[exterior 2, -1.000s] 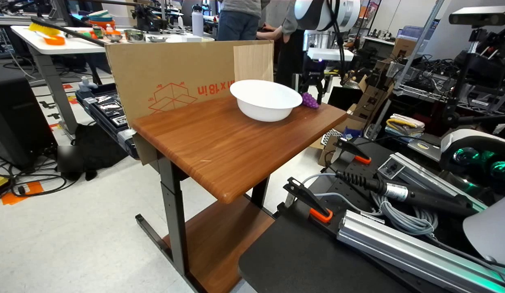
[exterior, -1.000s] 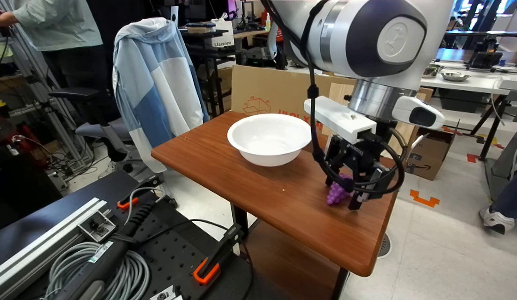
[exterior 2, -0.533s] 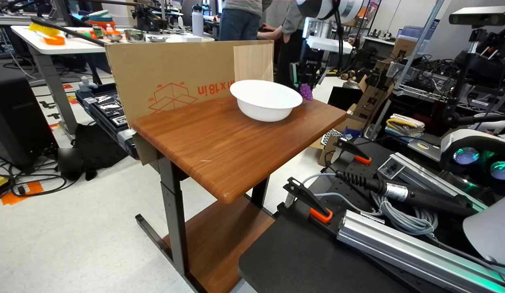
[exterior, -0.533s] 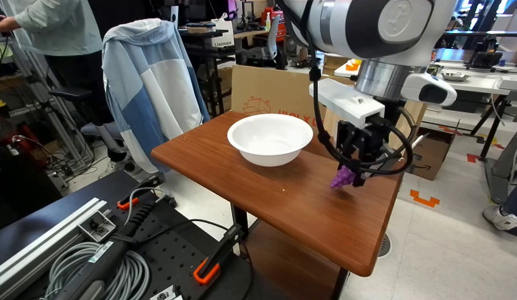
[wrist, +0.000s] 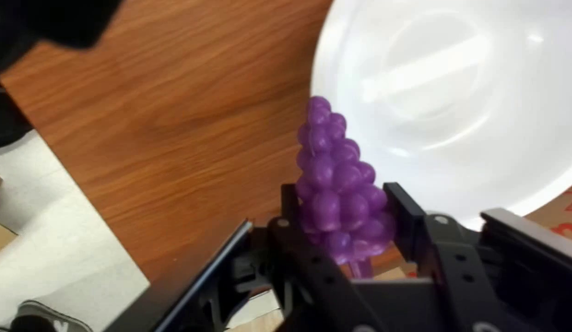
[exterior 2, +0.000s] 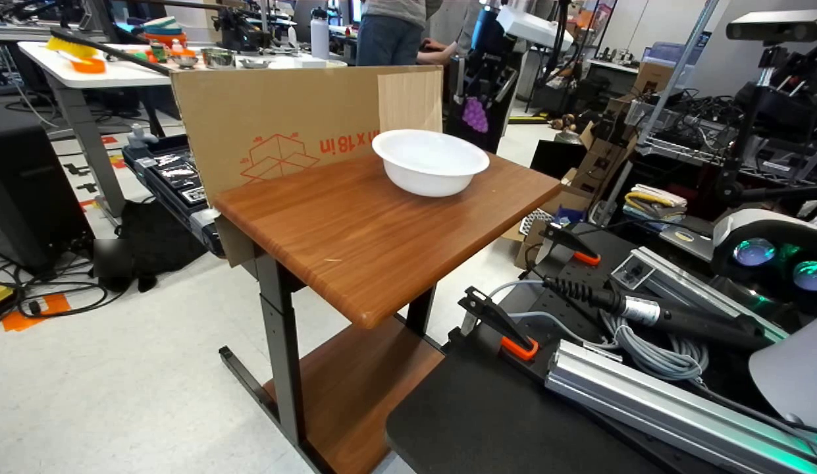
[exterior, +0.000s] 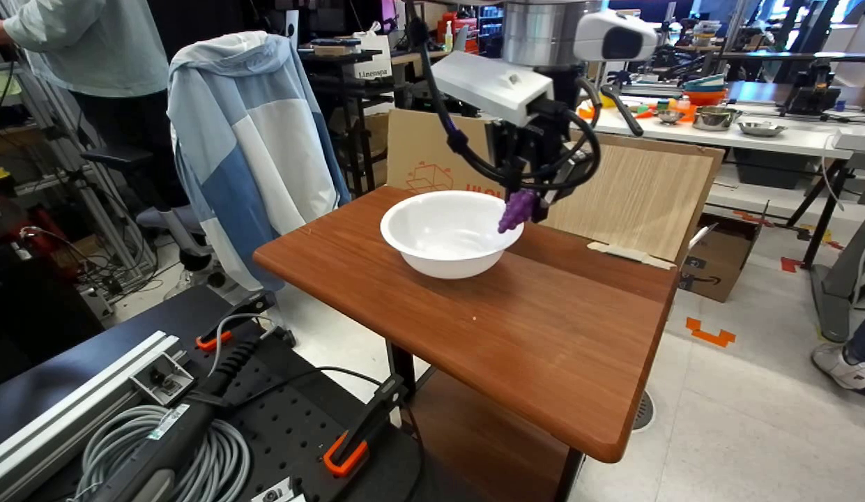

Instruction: Put the purple grapes toy in the bowl

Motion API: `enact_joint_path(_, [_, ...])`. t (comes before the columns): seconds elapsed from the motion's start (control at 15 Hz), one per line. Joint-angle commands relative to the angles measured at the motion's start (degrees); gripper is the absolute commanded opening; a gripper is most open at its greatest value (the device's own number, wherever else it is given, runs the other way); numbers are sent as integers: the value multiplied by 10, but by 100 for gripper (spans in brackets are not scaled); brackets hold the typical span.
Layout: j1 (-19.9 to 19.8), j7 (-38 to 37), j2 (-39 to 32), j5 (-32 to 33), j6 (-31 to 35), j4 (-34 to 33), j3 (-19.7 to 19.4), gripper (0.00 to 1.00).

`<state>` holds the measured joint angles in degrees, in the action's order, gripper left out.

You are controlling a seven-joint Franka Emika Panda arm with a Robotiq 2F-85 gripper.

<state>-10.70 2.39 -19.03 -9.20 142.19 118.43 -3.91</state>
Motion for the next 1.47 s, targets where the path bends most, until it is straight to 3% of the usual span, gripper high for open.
enact_joint_path(0.0, [28,5,-17,-8,63,11,23,23])
enact_joint_path(0.27, [65,-16,-55,2,101,-6,43,23])
enact_joint_path(0.6, [94,-42,-92,7,103,-24,47,23])
enact_joint_path(0.67, [94,-42,-88,5,101,-20,48,73])
enact_joint_path(1.0, [87,-33,14,14,86,68,35,99])
enact_joint_path(1.33, [51,22,157,2,65,174,25,100])
enact_joint_path(1.4, [66,-5,82,6,76,113,28,100])
